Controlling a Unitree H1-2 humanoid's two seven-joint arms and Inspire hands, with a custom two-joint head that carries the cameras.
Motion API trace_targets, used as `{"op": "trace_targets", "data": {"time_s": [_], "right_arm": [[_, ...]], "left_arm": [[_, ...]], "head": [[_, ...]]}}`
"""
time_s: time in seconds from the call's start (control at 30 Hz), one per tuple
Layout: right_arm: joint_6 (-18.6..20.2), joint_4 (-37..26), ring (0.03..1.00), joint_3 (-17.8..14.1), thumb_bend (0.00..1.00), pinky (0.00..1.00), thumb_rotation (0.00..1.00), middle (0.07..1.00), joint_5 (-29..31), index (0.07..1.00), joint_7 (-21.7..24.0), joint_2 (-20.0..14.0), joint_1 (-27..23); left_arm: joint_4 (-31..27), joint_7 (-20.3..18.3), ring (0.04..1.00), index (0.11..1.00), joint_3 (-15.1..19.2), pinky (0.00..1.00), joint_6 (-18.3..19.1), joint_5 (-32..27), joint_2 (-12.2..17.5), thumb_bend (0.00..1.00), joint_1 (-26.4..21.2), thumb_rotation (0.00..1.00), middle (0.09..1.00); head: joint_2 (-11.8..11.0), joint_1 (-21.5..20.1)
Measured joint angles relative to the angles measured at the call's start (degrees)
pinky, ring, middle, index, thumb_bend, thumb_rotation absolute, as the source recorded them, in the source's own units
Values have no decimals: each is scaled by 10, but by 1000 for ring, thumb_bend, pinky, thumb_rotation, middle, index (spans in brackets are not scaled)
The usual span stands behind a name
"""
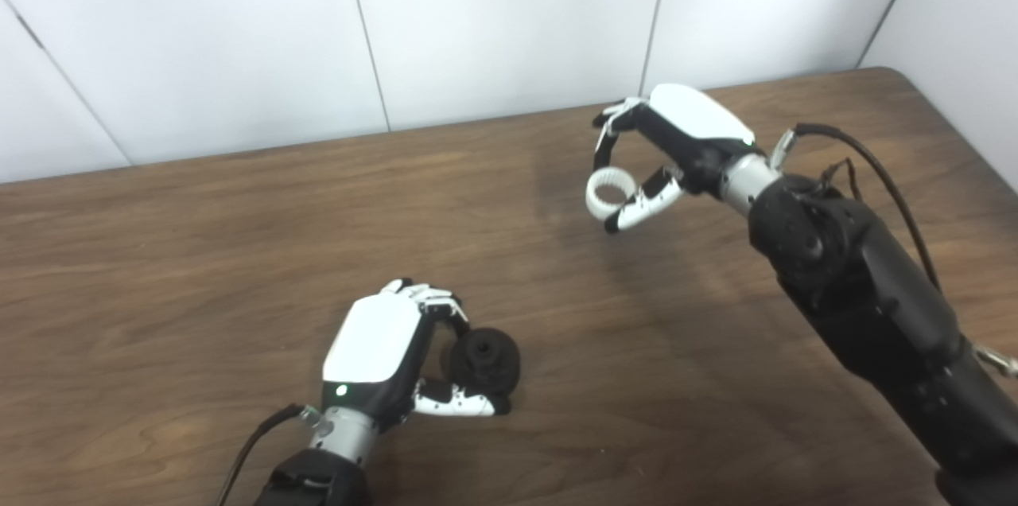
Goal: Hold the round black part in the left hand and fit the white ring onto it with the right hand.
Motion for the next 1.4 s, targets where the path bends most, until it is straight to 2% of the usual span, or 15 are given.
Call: {"op": "trace_targets", "data": {"time_s": [0.37, 0.53, 0.93, 1.4], "right_arm": [[-1, -77, 946, 22, 524, 887, 138, 847, -13, 484, 55, 33, 18], [1, -102, 957, 31, 524, 937, 137, 851, -21, 484, 89, 63, 24], [-19, -108, 960, 72, 522, 956, 139, 852, -37, 485, 113, 92, 27], [-27, -105, 968, 90, 521, 940, 134, 859, -54, 485, 129, 103, 35]], "left_arm": [[0, -3, 832, 485, -6, 920, 14, 13, -10, 519, 0, 55, 754], [0, -3, 833, 485, -8, 920, 17, 16, -14, 519, 0, 55, 752], [0, -3, 832, 485, -10, 921, 19, 19, -19, 518, -1, 55, 749], [0, -6, 843, 486, -10, 933, 23, 20, -22, 517, -1, 54, 757]], "head": [[5, 14], [10, 19], [14, 27], [18, 31]]}}
